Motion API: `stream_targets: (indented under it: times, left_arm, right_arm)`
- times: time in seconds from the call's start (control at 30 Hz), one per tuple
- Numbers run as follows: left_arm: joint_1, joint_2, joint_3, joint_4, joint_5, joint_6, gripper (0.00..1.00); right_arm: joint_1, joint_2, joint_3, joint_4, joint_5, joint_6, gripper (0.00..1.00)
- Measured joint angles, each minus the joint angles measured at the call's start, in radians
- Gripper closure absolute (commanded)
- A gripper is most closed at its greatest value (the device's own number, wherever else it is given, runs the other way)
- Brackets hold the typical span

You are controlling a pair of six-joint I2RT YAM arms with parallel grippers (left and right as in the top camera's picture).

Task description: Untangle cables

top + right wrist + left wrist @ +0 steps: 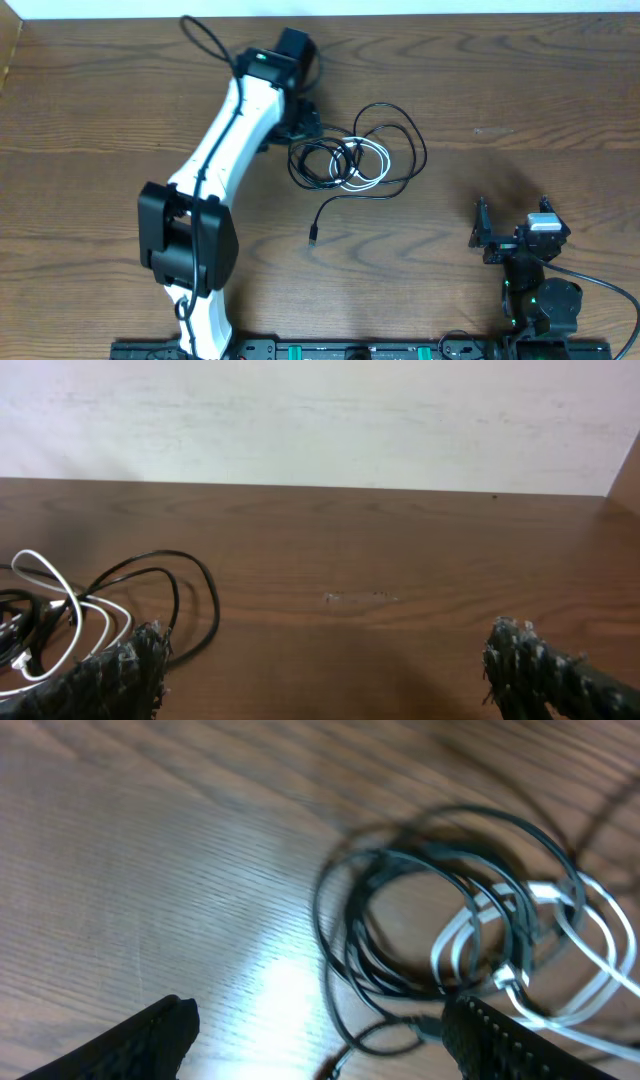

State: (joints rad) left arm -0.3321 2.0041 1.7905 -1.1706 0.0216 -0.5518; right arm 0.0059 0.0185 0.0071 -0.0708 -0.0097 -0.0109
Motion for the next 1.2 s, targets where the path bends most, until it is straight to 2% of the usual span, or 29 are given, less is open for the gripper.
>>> stream_targets:
  times: [0.13,0.3,0.33,0.4,0.47,0.53,0.6,0.63,0.97,1.07,1.2]
  left_arm:
    - [0.040,0.039,0.000,0.000,0.028,-0.031,0.17]
    - [0.021,0.089,0.000,0.002,0.047,-0.047,0.18]
    - [0.016,0.099,0.000,0.003,0.051,-0.048,0.22]
    - [0.008,0.126,0.000,0.007,0.056,-0.050,0.39]
    - [0.007,0.148,0.000,0.008,0.058,-0.054,0.50]
    - [0.008,0.169,0.000,0.007,0.059,-0.053,0.65]
    - [0.008,0.183,0.000,0.006,0.059,-0.051,0.90]
    - [0.008,0.185,0.000,0.006,0.058,-0.054,0.92]
    - [0.008,0.158,0.017,-0.023,0.115,0.027,0.93]
    - [0.008,0.075,0.040,-0.005,0.150,0.042,0.93]
    - [0.008,-0.152,0.071,0.081,0.183,0.055,0.92]
  right_arm:
    - [0.000,0.000,0.000,0.000,0.000,0.000,0.01]
    - [0.000,0.000,0.000,0.000,0.000,0.000,0.01]
    - [0.000,0.000,0.000,0.000,0.000,0.000,0.01]
    - [0.000,0.000,0.000,0.000,0.000,0.000,0.01]
    - [0.000,0.000,0.000,0.000,0.000,0.000,0.01]
    - [0.000,0.000,0.000,0.000,0.000,0.000,0.01]
    - [0.000,0.000,0.000,0.000,0.000,0.000,0.01]
    - [0.000,0.000,0.000,0.000,0.000,0.000,0.01]
    - [0.000,0.000,0.000,0.000,0.000,0.000,0.01]
    - [0.000,0.000,0.000,0.000,0.000,0.000,0.01]
    - [0.000,0.000,0.000,0.000,0.000,0.000,0.01]
